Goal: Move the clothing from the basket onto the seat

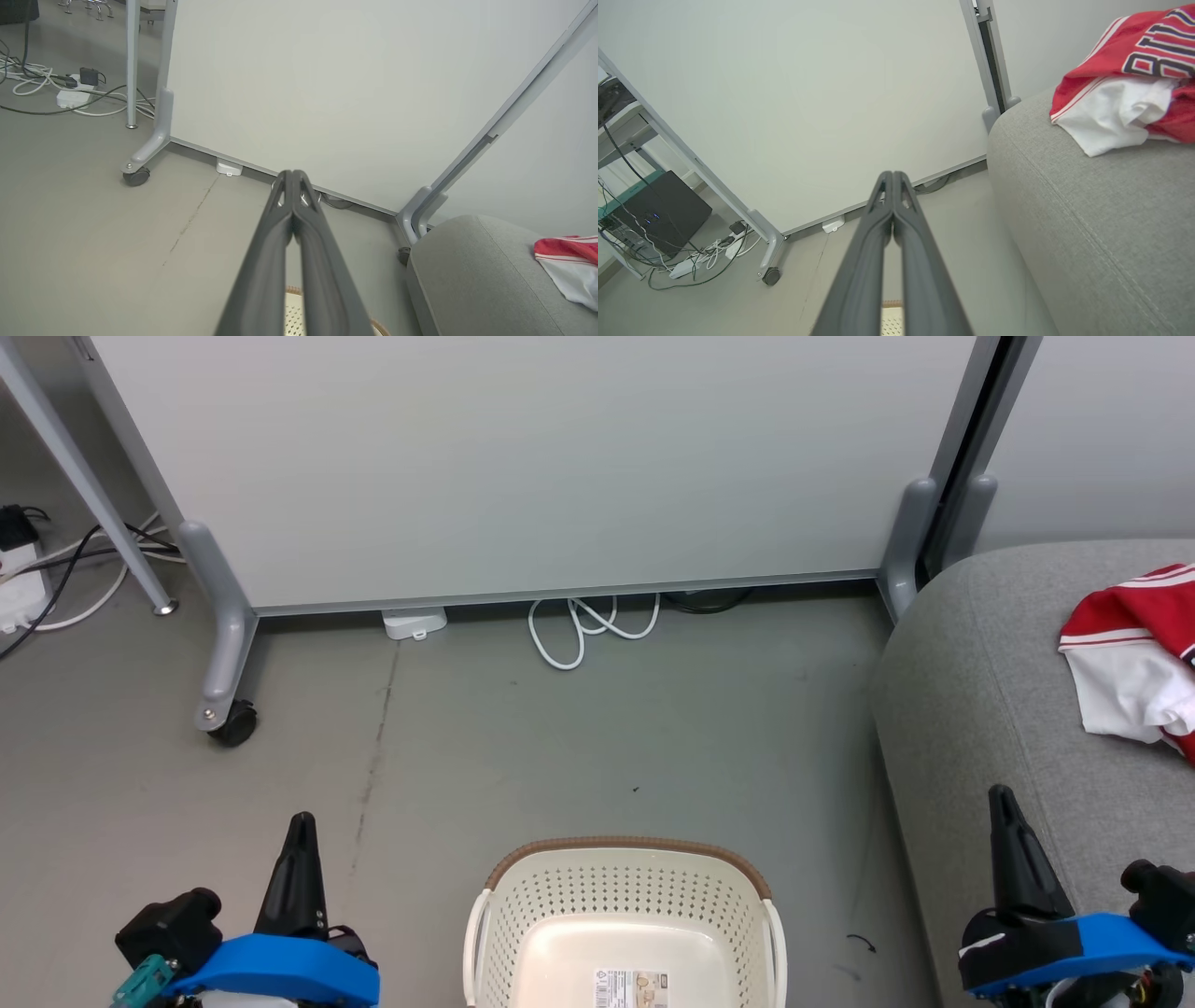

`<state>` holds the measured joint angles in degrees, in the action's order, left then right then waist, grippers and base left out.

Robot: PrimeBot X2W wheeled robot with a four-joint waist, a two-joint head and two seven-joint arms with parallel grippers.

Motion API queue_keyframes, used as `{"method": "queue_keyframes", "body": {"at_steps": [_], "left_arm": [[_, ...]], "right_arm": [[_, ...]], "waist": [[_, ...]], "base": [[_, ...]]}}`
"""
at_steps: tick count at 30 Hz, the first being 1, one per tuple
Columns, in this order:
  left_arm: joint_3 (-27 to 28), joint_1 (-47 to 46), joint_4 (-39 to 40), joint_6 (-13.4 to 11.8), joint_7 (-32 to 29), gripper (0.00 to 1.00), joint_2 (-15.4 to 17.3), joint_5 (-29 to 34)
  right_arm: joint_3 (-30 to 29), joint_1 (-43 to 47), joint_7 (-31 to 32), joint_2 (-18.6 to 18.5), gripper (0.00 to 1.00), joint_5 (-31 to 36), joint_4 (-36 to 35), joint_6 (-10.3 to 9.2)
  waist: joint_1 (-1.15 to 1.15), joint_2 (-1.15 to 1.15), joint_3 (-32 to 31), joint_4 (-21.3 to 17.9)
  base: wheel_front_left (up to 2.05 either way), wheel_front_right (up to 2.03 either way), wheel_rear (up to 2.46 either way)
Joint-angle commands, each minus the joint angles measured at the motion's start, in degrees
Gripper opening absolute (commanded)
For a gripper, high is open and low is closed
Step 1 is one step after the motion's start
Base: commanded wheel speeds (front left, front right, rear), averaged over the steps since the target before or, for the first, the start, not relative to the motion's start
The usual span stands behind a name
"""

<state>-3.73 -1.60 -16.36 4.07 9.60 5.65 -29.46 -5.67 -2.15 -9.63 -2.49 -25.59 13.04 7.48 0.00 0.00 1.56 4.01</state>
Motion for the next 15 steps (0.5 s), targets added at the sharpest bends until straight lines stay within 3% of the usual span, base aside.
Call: {"method": "queue_keyframes", "body": {"at_steps": [1, 15], "left_arm": [[0.9, -1.9, 1.1, 0.4, -0.6, 0.0, 0.1, -3.0], [2.6, -2.5, 1.4, 1.0, -3.5, 0.0, -0.4, -14.2]], "right_arm": [[-0.1, -1.4, 0.6, -0.3, 0.0, -3.4, -0.8, 0.0], [-0.2, -2.0, 3.5, -0.3, 0.0, -15.2, -0.5, 0.01]], "waist": [[0.0, 0.0, 0.0, -0.1], [0.0, 0.0, -0.2, -0.6]], "base": [[0.0, 0.0, 0.0], [0.0, 0.0, 0.0]]}}
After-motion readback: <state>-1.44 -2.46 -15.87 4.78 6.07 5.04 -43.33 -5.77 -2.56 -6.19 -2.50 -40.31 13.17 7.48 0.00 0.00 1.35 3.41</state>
